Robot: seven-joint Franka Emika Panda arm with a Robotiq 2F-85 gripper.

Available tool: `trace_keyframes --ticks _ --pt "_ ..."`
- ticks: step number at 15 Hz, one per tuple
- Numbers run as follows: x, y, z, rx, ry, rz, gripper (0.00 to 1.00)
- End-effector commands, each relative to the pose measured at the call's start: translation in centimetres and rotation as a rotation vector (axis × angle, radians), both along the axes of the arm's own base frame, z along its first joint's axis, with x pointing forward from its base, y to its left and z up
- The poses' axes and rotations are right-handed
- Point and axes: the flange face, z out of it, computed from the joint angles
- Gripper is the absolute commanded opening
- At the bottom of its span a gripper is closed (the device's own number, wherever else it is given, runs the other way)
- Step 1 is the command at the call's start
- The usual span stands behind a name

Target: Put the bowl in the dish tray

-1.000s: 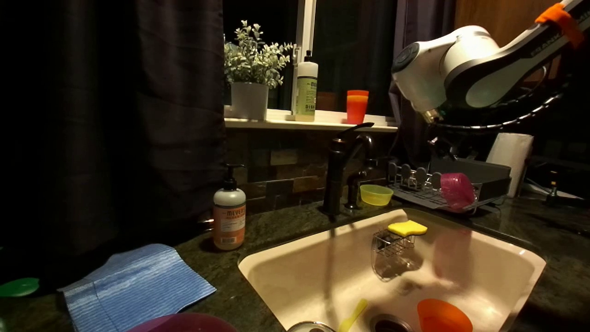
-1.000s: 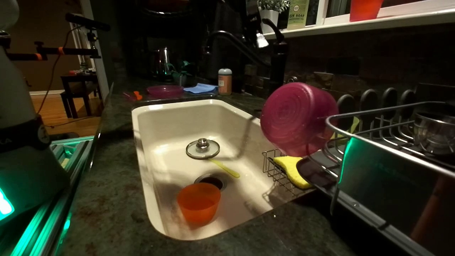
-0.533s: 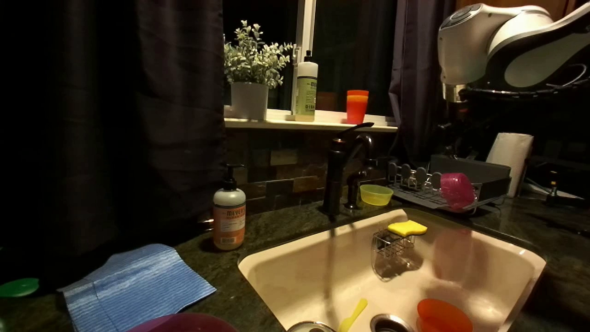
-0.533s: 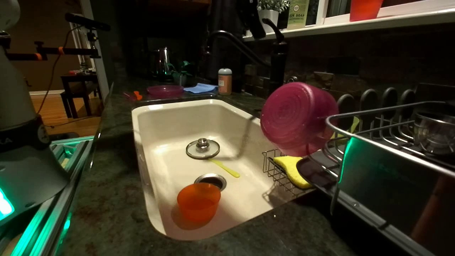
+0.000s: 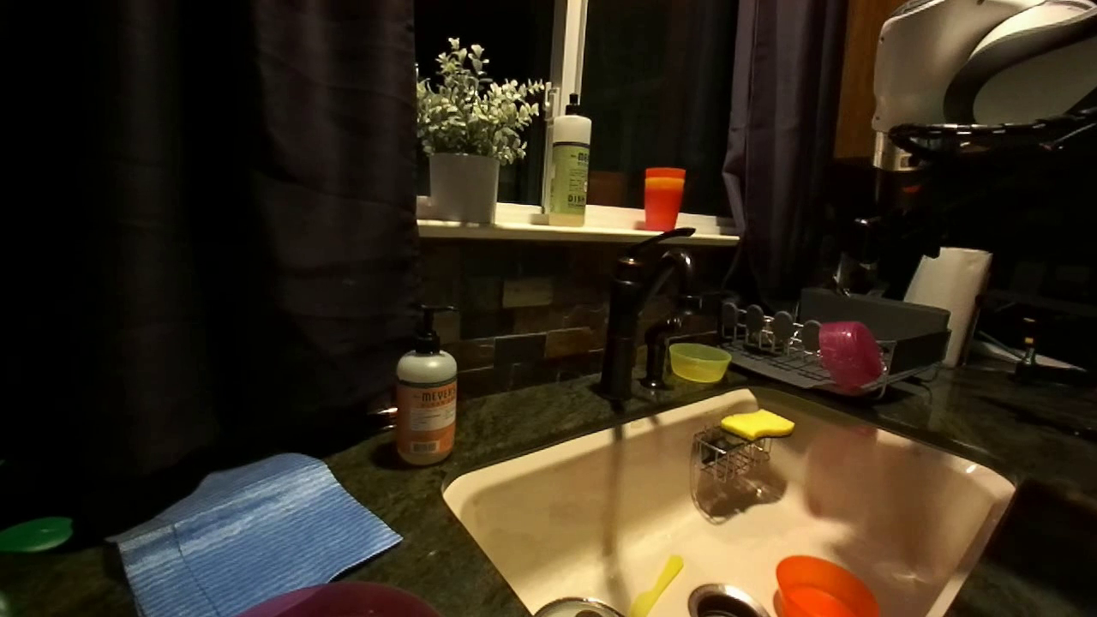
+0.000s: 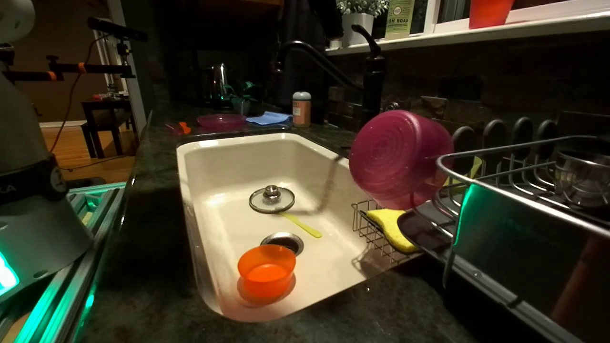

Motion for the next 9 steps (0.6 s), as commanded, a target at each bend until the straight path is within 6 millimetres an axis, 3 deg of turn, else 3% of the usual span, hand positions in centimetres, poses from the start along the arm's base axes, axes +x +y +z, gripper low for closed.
trace_keyframes --ticks 1,9 --pt "-1.1 -1.2 -0.2 0.072 -0.028 0.096 1.00" --pt "-2.1 -3.3 0.0 0.153 -0.029 0.196 1.00"
